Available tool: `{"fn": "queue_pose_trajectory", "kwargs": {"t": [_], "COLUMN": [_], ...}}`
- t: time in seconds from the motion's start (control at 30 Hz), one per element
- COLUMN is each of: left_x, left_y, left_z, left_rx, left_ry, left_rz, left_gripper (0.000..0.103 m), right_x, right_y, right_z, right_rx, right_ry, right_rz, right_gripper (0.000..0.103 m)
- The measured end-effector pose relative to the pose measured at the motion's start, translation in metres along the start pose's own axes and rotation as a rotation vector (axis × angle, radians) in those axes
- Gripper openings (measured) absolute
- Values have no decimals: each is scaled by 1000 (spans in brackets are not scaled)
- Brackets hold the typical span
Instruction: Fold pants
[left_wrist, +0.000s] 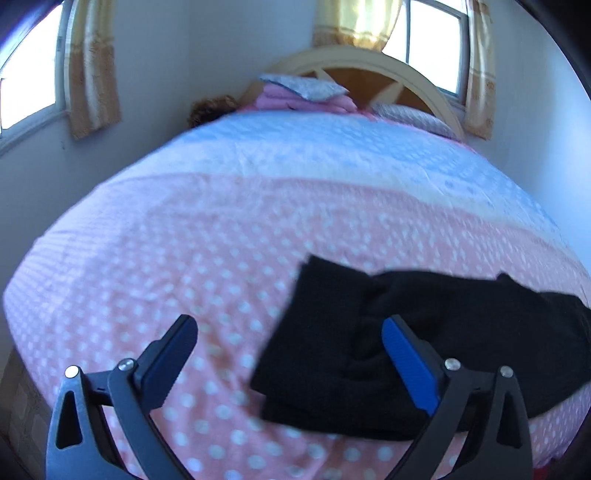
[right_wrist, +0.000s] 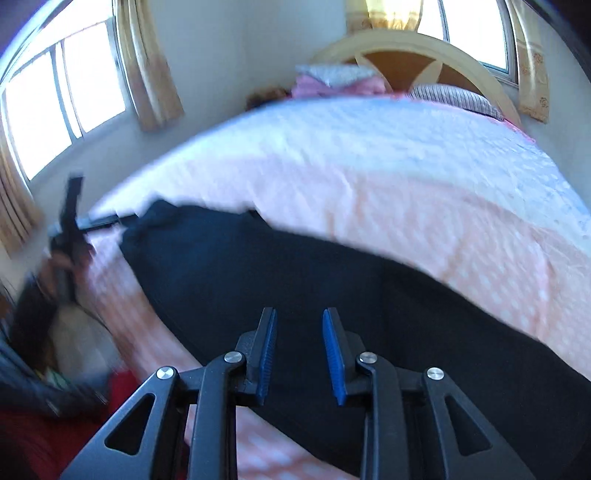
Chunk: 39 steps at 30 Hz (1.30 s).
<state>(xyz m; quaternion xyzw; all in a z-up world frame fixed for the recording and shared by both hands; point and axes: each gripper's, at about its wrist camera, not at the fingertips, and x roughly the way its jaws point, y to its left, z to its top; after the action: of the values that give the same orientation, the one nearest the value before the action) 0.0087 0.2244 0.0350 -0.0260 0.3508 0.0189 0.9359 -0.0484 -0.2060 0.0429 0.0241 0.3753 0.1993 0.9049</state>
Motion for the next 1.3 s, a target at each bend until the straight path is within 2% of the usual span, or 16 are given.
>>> {"fn": "queue_pose_trajectory", "kwargs": {"t": [0.1,0.23,0.3,0.37,0.4,0.43,0.47,0.67,0.73,0.83,0.87,0.93,1.03,1.1,1.2,1.3], "left_x": [4,35,63,87,90,94,97,101,82,45,33,9,-10,-14,-15,-8], "left_y": [3,-7,-15,-16,-14,-13,-12,-6,-10,-25,-31,-50,-81,-103,-133,-155], "left_z": [12,23,25,23,24,25,26,31,28,26,24,14,-4,-15,-26,-32], "left_rx": [0,-15,-13,-17,-44,-66,-74,-139,-99,15,39,83,116,138,187,241], "left_ry": [-17,65,137,193,173,161,160,183,157,46,11,-37,-40,-20,-34,-7], "left_rz": [54,68,78,133,132,154,173,180,214,310,307,208,36,-36,-80,-57], "left_gripper": [101,99,98,99,100,102,103,103,103,102,102,102,102,102,102,102], "right_x": [24,80,102,142,158,164,168,161,130,88,74,44,-1,-38,-75,-107], "right_y": [30,68,72,69,67,65,63,53,45,34,27,3,-35,-60,-98,-147], "right_z": [21,43,47,46,45,44,46,54,51,41,35,19,-8,-28,-51,-80], "right_rx": [-51,-113,-75,-41,-37,-21,-2,120,169,206,226,294,393,457,538,670], "right_ry": [-6,15,38,127,145,89,95,33,-66,-130,-142,-153,-166,-188,-174,-175], "right_rz": [75,59,82,72,36,40,41,86,119,111,85,18,-99,-245,-439,-616], "right_gripper": [28,28,28,28,28,28,28,28,28,28,28,28,28,28,28,28]}}
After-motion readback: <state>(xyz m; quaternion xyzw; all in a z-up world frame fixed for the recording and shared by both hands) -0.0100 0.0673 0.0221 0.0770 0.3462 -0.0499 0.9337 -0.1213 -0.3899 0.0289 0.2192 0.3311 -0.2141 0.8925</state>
